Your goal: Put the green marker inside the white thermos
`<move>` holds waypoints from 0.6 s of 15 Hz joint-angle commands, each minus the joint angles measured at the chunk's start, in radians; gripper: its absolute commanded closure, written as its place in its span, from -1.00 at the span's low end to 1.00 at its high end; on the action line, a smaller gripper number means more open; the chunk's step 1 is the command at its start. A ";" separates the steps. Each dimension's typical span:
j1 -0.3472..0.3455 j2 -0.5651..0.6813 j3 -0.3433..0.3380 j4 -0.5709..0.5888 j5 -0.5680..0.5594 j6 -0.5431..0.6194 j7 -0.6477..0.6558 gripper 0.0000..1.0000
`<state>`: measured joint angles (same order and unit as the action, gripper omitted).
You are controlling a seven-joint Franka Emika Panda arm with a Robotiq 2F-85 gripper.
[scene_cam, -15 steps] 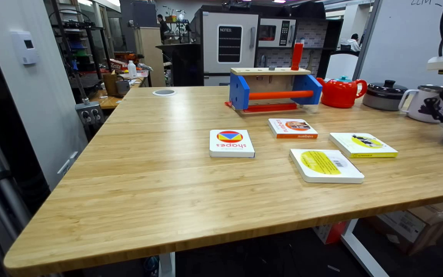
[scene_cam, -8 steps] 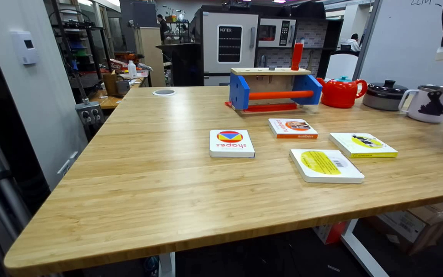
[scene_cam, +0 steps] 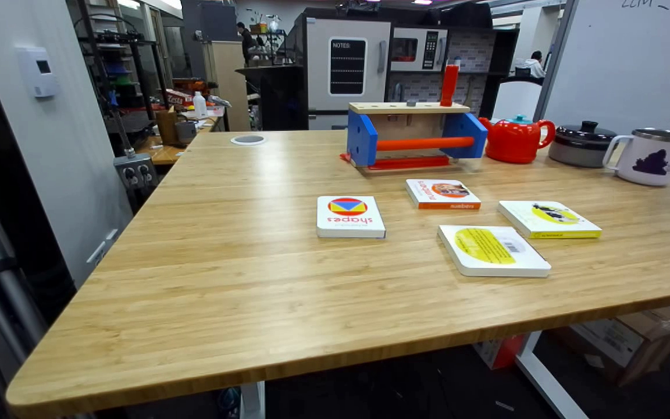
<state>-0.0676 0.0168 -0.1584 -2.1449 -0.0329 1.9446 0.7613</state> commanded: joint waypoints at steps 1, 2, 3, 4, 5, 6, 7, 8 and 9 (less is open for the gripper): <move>-0.010 -0.083 0.026 -0.020 -0.026 -0.024 -0.033 0.89; -0.009 -0.104 0.034 -0.021 -0.025 -0.037 -0.042 0.89; -0.009 -0.119 0.043 -0.022 -0.026 -0.046 -0.047 0.89; -0.011 -0.131 0.050 -0.023 -0.027 -0.050 -0.052 0.89; -0.012 -0.141 0.058 -0.023 -0.027 -0.054 -0.053 0.89; -0.014 -0.147 0.063 -0.023 -0.028 -0.057 -0.056 0.89; -0.016 -0.149 0.067 -0.021 -0.028 -0.056 -0.056 0.89; -0.017 -0.151 0.069 -0.018 -0.030 -0.056 -0.054 0.89; -0.018 -0.152 0.069 -0.015 -0.029 -0.058 -0.057 0.89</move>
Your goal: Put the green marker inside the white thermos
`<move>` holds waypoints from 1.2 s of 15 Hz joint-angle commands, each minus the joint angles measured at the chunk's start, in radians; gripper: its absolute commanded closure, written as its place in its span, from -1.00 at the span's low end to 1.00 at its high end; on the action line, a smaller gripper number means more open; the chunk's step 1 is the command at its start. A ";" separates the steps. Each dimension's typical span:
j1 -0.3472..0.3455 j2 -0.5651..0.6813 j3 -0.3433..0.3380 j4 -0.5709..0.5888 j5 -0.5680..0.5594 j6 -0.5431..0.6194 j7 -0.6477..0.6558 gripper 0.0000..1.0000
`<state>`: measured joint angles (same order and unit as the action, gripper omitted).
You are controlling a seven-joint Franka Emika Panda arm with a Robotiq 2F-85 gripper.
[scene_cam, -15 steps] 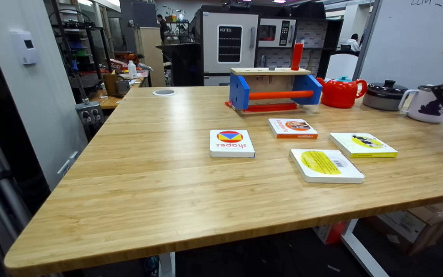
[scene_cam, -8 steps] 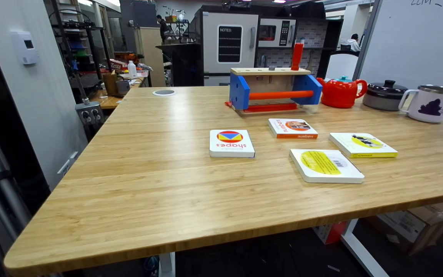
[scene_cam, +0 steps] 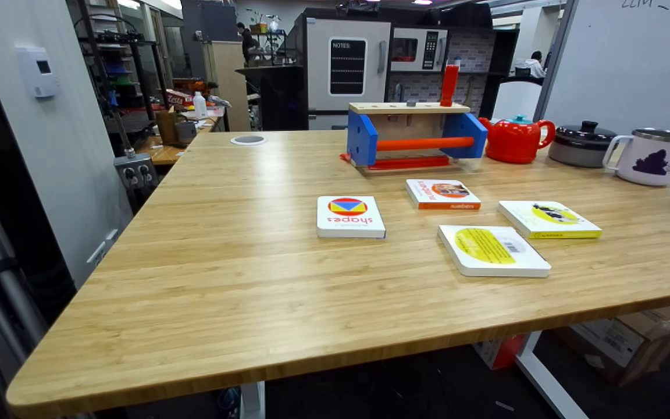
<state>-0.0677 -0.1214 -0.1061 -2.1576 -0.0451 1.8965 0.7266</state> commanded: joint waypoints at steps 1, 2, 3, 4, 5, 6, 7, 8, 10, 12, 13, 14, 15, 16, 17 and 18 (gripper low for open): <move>-0.018 -0.013 0.017 0.003 -0.017 -0.014 -0.024 0.89; -0.019 -0.014 0.016 0.008 -0.018 -0.022 -0.028 0.89; -0.019 -0.015 0.014 0.016 -0.010 -0.041 -0.040 0.89; -0.019 -0.022 0.013 0.021 -0.005 -0.065 -0.054 0.89; -0.019 -0.029 0.014 0.030 -0.005 -0.102 -0.070 0.89; -0.019 -0.035 0.014 0.039 -0.005 -0.137 -0.082 0.89; -0.019 -0.044 0.014 0.054 0.003 -0.193 -0.106 0.89; -0.019 -0.053 0.014 0.067 0.008 -0.240 -0.128 0.89; -0.020 -0.060 0.012 0.107 0.020 -0.351 -0.177 0.89; -0.022 -0.063 0.013 0.140 0.014 -0.424 -0.207 0.89; -0.022 -0.064 0.014 0.151 0.013 -0.447 -0.223 0.89; -0.020 -0.060 0.014 0.158 0.012 -0.471 -0.251 0.89; -0.018 -0.054 0.014 0.164 0.017 -0.496 -0.280 0.89; -0.017 -0.048 0.013 0.168 0.018 -0.516 -0.303 0.89; -0.014 -0.045 0.016 0.170 0.019 -0.542 -0.325 0.89; -0.014 -0.038 0.016 0.170 0.018 -0.558 -0.343 0.89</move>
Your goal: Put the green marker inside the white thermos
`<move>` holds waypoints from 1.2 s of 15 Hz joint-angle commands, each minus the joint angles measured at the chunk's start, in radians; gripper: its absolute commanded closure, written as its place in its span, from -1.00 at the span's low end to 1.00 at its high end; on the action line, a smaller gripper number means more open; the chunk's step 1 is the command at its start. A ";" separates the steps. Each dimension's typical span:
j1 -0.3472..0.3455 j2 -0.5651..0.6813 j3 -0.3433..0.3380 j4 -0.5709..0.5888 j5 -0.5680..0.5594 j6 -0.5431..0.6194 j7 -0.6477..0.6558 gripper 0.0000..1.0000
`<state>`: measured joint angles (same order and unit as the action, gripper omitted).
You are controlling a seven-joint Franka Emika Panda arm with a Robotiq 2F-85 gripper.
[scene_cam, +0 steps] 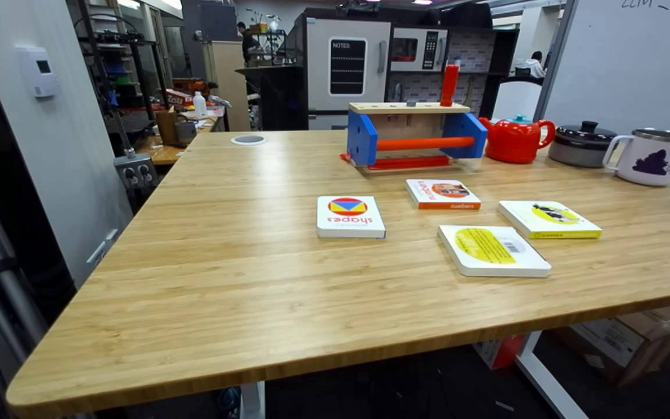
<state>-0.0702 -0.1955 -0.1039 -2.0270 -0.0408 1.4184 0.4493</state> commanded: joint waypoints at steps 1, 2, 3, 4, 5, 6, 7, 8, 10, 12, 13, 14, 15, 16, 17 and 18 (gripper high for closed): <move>-0.010 0.041 0.017 0.039 0.007 -0.095 -0.080 0.89; -0.009 0.045 0.022 0.039 -0.003 -0.106 -0.091 0.89; -0.007 0.051 0.025 0.041 -0.015 -0.123 -0.108 0.89; -0.006 0.054 0.028 0.040 -0.025 -0.124 -0.119 0.89; -0.006 0.057 0.030 0.042 -0.030 -0.125 -0.130 0.89; -0.006 0.060 0.030 0.045 -0.032 -0.127 -0.142 0.89; -0.007 0.064 0.029 0.051 -0.032 -0.128 -0.153 0.89; -0.009 0.070 0.027 0.059 -0.032 -0.130 -0.162 0.89; -0.011 0.085 0.024 0.085 -0.032 -0.138 -0.172 0.89; -0.007 0.087 0.028 0.112 -0.025 -0.158 -0.158 0.89; -0.005 0.088 0.031 0.118 -0.030 -0.166 -0.161 0.89; -0.003 0.089 0.034 0.124 -0.035 -0.173 -0.163 0.89; -0.002 0.095 0.035 0.128 -0.040 -0.177 -0.165 0.89; -0.002 0.101 0.036 0.135 -0.040 -0.182 -0.160 0.89; -0.004 0.112 0.035 0.149 -0.033 -0.180 -0.154 0.89; -0.005 0.123 0.034 0.163 -0.027 -0.179 -0.148 0.89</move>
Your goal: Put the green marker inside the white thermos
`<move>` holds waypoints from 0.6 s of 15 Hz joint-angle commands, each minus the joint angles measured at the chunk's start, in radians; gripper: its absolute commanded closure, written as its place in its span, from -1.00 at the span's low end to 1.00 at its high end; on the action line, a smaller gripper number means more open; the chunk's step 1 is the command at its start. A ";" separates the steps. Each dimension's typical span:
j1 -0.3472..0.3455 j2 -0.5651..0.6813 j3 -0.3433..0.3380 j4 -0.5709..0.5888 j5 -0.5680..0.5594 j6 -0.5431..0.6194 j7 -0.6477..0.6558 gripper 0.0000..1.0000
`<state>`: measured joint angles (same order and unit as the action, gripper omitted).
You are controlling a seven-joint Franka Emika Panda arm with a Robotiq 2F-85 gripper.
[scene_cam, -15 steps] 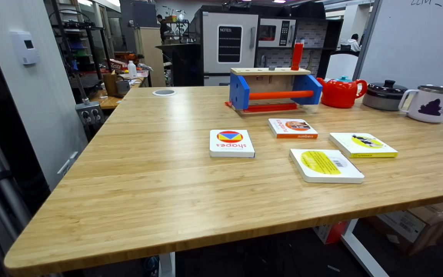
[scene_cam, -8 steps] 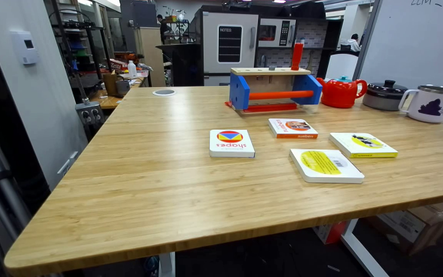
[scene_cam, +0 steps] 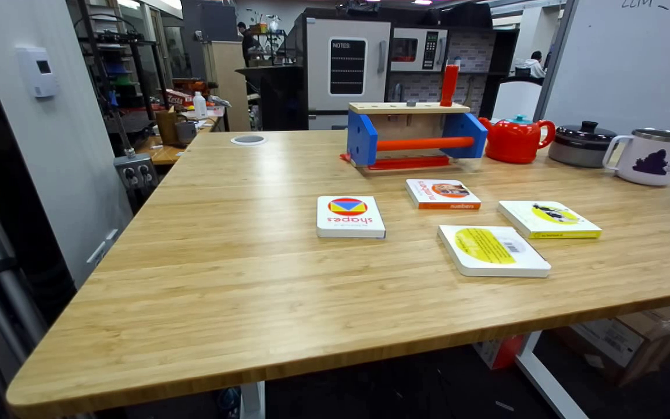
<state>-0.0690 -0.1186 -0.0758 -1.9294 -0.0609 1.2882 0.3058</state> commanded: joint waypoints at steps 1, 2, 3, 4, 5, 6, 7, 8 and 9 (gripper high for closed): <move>-0.004 0.050 0.008 0.079 0.006 -0.042 0.005 0.89; -0.001 0.054 0.010 0.095 0.012 -0.042 0.013 0.89; -0.001 0.064 0.011 0.115 0.026 -0.046 0.020 0.89; 0.000 0.072 0.013 0.137 0.037 -0.053 0.029 0.89; 0.001 0.082 0.015 0.158 0.047 -0.064 0.038 0.89; 0.000 0.096 0.014 0.184 0.060 -0.077 0.044 0.89; 0.000 0.103 0.015 0.201 0.068 -0.084 0.054 0.89; 0.001 0.108 0.015 0.215 0.069 -0.090 0.065 0.89; 0.001 0.116 0.015 0.230 0.067 -0.095 0.075 0.89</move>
<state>-0.0644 -0.0483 -0.0611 -1.7744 -0.0109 1.2590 0.3501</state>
